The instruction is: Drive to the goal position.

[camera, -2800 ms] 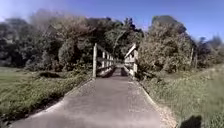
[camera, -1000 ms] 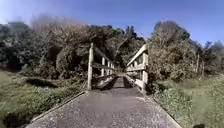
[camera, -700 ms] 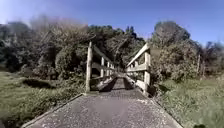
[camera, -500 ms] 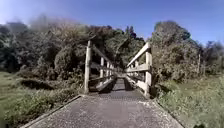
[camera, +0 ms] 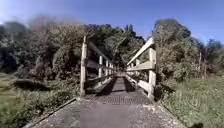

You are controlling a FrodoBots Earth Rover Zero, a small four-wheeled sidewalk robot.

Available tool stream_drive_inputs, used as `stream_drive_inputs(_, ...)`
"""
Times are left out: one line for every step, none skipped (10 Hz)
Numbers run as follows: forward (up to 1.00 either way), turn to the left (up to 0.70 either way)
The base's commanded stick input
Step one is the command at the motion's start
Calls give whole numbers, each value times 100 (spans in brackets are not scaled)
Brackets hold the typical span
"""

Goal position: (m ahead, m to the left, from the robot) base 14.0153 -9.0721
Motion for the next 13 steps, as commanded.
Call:
stream_drive_inputs(50,0)
stream_drive_inputs(50,0)
stream_drive_inputs(50,0)
stream_drive_inputs(50,-14)
stream_drive_inputs(50,0)
stream_drive_inputs(50,0)
stream_drive_inputs(50,0)
stream_drive_inputs(50,0)
stream_drive_inputs(50,0)
stream_drive_inputs(50,0)
stream_drive_inputs(50,0)
stream_drive_inputs(50,0)
stream_drive_inputs(50,0)
